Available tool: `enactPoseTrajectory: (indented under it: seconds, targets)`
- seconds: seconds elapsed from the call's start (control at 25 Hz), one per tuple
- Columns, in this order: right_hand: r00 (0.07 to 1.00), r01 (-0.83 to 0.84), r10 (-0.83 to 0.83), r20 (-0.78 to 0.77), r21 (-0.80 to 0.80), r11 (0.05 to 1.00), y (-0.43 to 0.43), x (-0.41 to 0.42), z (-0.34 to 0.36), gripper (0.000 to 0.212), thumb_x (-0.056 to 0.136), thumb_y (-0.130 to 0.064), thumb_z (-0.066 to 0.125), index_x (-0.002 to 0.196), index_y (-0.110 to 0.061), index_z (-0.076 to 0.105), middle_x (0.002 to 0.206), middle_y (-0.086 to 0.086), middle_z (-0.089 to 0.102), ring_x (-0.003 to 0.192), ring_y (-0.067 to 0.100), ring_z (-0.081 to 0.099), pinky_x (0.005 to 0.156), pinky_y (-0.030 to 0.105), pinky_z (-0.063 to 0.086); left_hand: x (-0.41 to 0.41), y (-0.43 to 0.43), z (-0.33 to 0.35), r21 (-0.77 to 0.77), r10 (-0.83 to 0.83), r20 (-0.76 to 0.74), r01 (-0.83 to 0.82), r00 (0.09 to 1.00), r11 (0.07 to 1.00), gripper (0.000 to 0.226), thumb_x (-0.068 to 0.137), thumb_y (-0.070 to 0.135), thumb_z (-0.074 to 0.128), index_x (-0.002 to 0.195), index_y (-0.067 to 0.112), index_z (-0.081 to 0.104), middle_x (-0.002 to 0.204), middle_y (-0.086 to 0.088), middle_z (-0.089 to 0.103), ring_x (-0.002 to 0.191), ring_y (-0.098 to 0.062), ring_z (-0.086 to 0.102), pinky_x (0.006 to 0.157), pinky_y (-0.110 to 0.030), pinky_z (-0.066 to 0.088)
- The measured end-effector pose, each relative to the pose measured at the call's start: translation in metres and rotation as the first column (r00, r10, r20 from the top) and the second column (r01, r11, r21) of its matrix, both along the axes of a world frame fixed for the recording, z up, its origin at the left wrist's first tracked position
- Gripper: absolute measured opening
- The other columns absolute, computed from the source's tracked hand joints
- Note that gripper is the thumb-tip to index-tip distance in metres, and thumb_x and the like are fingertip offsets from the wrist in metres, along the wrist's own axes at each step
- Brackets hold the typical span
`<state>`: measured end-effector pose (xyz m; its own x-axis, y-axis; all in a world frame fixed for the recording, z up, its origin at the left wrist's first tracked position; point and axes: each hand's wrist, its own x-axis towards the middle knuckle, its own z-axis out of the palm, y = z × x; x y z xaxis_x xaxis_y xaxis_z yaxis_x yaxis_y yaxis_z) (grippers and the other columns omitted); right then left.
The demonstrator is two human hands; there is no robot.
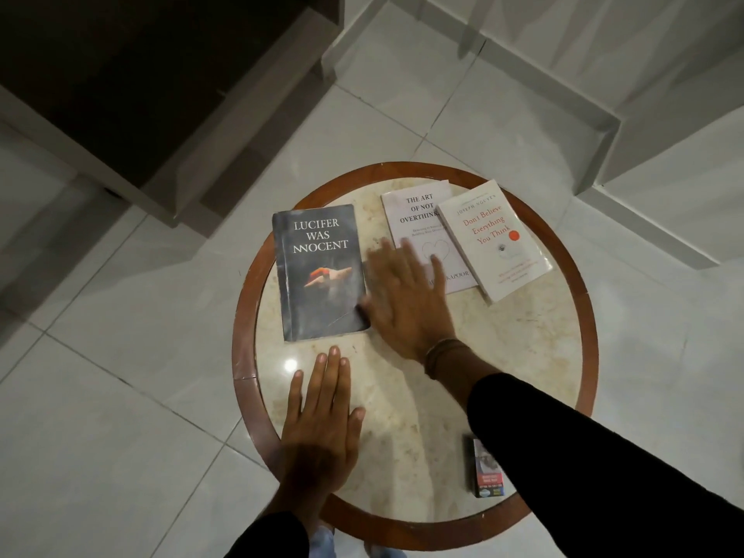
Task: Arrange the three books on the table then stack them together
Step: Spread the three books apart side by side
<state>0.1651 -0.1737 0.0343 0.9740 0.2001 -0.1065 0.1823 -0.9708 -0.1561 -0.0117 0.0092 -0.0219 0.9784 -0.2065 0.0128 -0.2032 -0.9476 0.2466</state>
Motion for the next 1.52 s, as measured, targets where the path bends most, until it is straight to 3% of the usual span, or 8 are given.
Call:
enactPoseTrajectory:
  seconds: [0.12,0.28,0.48,0.6,0.8,1.16,1.32,1.52]
  targets:
    - [0.91,0.415,-0.415,-0.003,0.001,0.91,-0.077,0.009,0.008,0.06,0.11,-0.051,0.028,0.165,-0.027,0.03,0.177,0.008,0.027,0.165,0.036,0.02,0.127,0.07,0.018,-0.001,-0.004,-0.002,-0.023,0.007,0.002,-0.007,1.0,1.0,0.069,0.108,0.047,0.053,0.167,0.013,0.044,0.174,-0.013,0.046,0.162,-0.036,0.043,0.129,-0.065,0.042]
    - [0.854,0.434,-0.464,-0.237,-0.168,0.885,-0.148,0.006,0.008,0.064,0.111,-0.053,0.024,0.169,-0.028,0.018,0.18,0.008,0.012,0.165,0.043,0.011,0.128,0.071,0.013,-0.001,-0.003,-0.005,-0.015,-0.001,-0.024,0.001,1.0,1.0,0.07,0.108,0.048,0.05,0.168,0.014,0.04,0.175,-0.013,0.045,0.162,-0.037,0.044,0.132,-0.064,0.036]
    - [0.694,0.642,-0.677,-0.243,-0.217,0.736,-0.151,-0.001,0.011,0.065,0.111,-0.054,0.03,0.169,-0.028,0.015,0.18,0.01,0.01,0.162,0.046,0.017,0.122,0.073,0.027,0.0,-0.003,-0.008,-0.008,0.0,-0.043,-0.001,0.999,1.0,0.07,0.108,0.048,0.049,0.168,0.014,0.04,0.174,-0.014,0.046,0.16,-0.038,0.046,0.132,-0.064,0.035]
    - [0.633,0.707,-0.745,-0.21,-0.233,0.667,-0.138,0.007,0.021,0.063,0.109,-0.052,0.04,0.165,-0.027,0.025,0.177,0.012,0.019,0.159,0.046,0.023,0.122,0.073,0.027,0.0,-0.002,-0.008,-0.028,0.005,-0.035,-0.006,0.999,1.0,0.07,0.109,0.049,0.045,0.169,0.014,0.039,0.174,-0.014,0.046,0.16,-0.039,0.047,0.131,-0.065,0.037]
    - [0.796,0.6,-0.595,-0.114,0.014,0.8,-0.07,0.039,0.035,0.055,0.102,-0.051,0.054,0.143,-0.013,0.05,0.147,0.015,0.053,0.131,0.039,0.053,0.101,0.054,0.05,-0.001,-0.002,-0.006,-0.042,0.012,-0.018,-0.013,1.0,0.999,0.068,0.11,0.048,0.044,0.168,0.014,0.04,0.175,-0.013,0.045,0.161,-0.037,0.046,0.129,-0.066,0.04]
    - [0.443,0.829,-0.745,-0.498,-0.088,0.552,-0.059,0.083,0.035,0.116,0.06,-0.065,0.094,0.149,-0.014,0.039,0.142,0.013,0.057,0.135,0.036,0.054,0.115,0.051,0.042,-0.002,-0.002,-0.001,-0.066,0.013,0.019,-0.012,1.0,0.998,0.066,0.111,0.048,0.046,0.167,0.013,0.043,0.175,-0.011,0.045,0.162,-0.036,0.044,0.126,-0.066,0.044]
    - [0.512,0.776,-0.687,-0.516,-0.067,0.628,-0.064,0.08,0.04,0.081,0.074,-0.057,0.088,0.137,-0.017,0.056,0.135,0.011,0.063,0.129,0.036,0.056,0.107,0.048,0.043,-0.002,-0.002,0.0,-0.056,0.008,0.002,-0.008,1.0,0.998,0.068,0.11,0.049,0.047,0.168,0.014,0.041,0.177,-0.01,0.042,0.164,-0.034,0.04,0.127,-0.065,0.043]
    - [0.707,0.683,-0.534,-0.464,0.25,0.687,-0.061,0.062,0.088,0.034,0.1,-0.017,0.068,0.134,-0.012,0.067,0.131,0.014,0.075,0.108,0.041,0.074,0.096,0.051,0.063,-0.003,-0.001,-0.001,-0.076,0.017,-0.014,-0.018,1.0,0.997,0.069,0.109,0.048,0.049,0.17,0.015,0.038,0.179,-0.008,0.038,0.167,-0.031,0.035,0.129,-0.064,0.041]
